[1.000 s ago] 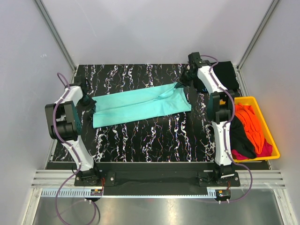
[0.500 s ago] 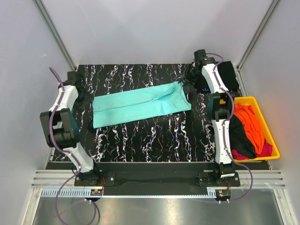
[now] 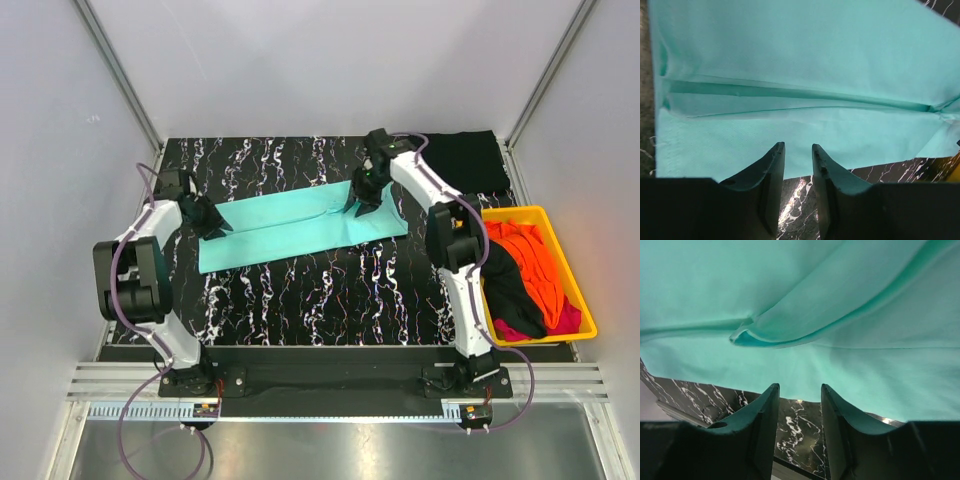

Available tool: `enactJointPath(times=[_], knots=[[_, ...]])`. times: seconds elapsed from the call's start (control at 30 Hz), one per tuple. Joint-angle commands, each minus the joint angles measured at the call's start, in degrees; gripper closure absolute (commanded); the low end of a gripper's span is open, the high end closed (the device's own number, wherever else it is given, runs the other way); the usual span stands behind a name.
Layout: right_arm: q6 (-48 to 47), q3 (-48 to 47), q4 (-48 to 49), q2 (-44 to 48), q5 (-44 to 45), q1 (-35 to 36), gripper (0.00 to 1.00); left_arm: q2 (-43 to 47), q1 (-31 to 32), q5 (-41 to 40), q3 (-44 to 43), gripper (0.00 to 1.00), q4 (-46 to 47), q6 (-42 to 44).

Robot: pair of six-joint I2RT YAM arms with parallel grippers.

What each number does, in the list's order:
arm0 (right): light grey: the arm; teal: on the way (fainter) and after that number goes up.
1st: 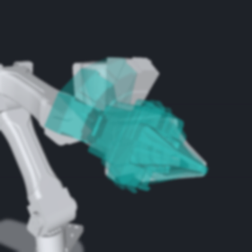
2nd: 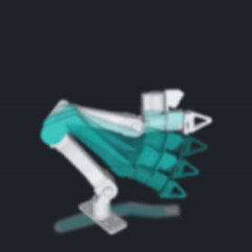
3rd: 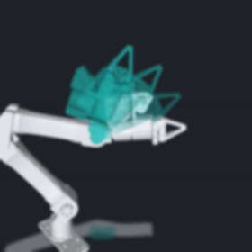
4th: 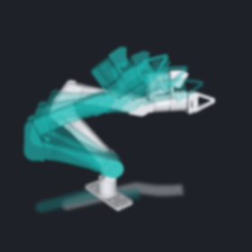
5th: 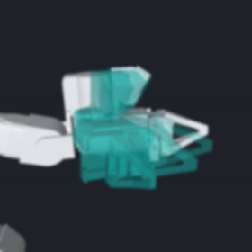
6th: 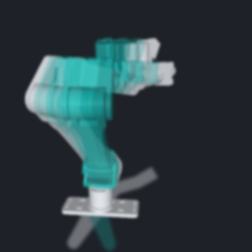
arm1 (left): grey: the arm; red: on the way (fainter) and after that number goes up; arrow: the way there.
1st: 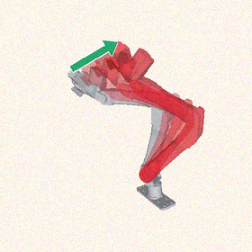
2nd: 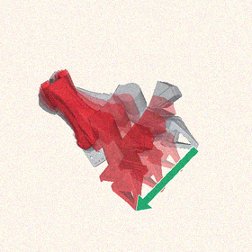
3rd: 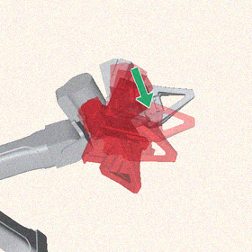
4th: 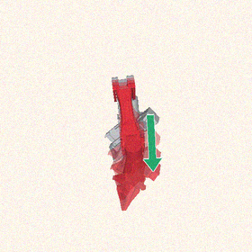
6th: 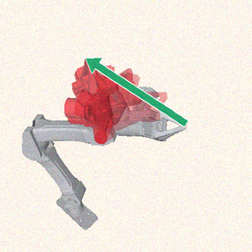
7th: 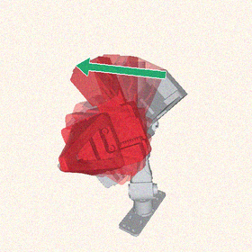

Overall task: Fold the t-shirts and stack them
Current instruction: Fold the tshirt

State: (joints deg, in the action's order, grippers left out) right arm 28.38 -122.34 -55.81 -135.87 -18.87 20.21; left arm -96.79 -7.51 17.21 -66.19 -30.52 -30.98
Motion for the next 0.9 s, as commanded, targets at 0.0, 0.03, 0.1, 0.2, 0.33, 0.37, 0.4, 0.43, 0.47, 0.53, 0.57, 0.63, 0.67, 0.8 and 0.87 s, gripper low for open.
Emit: enactJointPath(times=[0.0, 0.03, 0.1, 0.2, 0.33, 0.37, 0.4, 0.43, 0.47, 0.53, 0.57, 0.63, 0.67, 0.8, 0.87], knots=[[1.7, -0.8, 3.3, 1.1, 2.8, 0.5, 0.55, -2.0, 0.2, 5.4, -0.7, 0.67, 3.5, 1.3], [2.0, -1.2, 3.8, 0.3, 3.2, 0.6, 0.57, -2.8, 0.3, 5.7, -1.0, 0.67, 3.5, 1.3], [2.8, -1.8, 4.5, -0.4, 3.5, 0.8, 0.60, -4.0, 0.3, 6.0, -1.3, 0.67, 3.5, 1.5], [4.0, -3.9, 4.7, -3.2, 2.8, 0.9, 0.64, -5.5, 0.3, 5.6, -0.8, 0.68, 3.4, 1.7], [4.6, -7.8, 5.1, -6.5, 1.6, 0.8, 0.68, -5.4, 0.4, 5.6, 0.7, 0.69, 3.4, 2.1], [5.1, -8.8, 5.1, -7.3, 1.9, 0.9, 0.68, -4.9, 0.4, 5.6, 0.9, 0.69, 3.4, 2.2], [5.2, -10.1, 5.2, -9.4, 2.1, 0.9, 0.68, -4.6, 0.6, 5.6, 1.6, 0.69, 3.4, 2.5], [5.2, -13.8, 5.1, -10.6, 2.3, 0.9, 0.68, -4.4, 0.4, 5.6, 1.9, 0.69, 3.4, 2.6], [5.3, -16.1, 5.1, -11.9, 2.3, 1.0, 0.68, -3.8, 0.5, 5.6, 2.3, 0.69, 3.4, 2.6], [5.5, -23.9, 5.0, -15.9, 2.2, 0.9, 0.68, -3.1, 0.5, 5.9, 3.1, 0.69, 3.5, 2.7], [5.8, -26.6, 4.9, -17.0, 2.3, 0.9, 0.67, -2.6, 0.6, 6.1, 3.3, 0.69, 3.3, 2.7], [6.0, -32.3, 5.0, -18.4, 2.6, 0.9, 0.67, -1.3, 0.5, 6.2, 3.4, 0.69, 2.8, 3.1], [6.2, -33.2, 5.3, -18.5, 2.7, 0.9, 0.65, -0.9, 0.5, 6.2, 3.3, 0.69, 2.8, 3.2], [5.8, -32.8, 6.0, -16.8, 1.5, 0.6, 0.62, -0.1, 0.5, 5.8, 2.3, 0.68, 2.0, 4.0], [5.2, -28.2, 5.5, -12.3, 0.9, 0.2, 0.60, -0.3, 0.7, 5.8, 1.8, 0.63, 1.9, 4.3]])
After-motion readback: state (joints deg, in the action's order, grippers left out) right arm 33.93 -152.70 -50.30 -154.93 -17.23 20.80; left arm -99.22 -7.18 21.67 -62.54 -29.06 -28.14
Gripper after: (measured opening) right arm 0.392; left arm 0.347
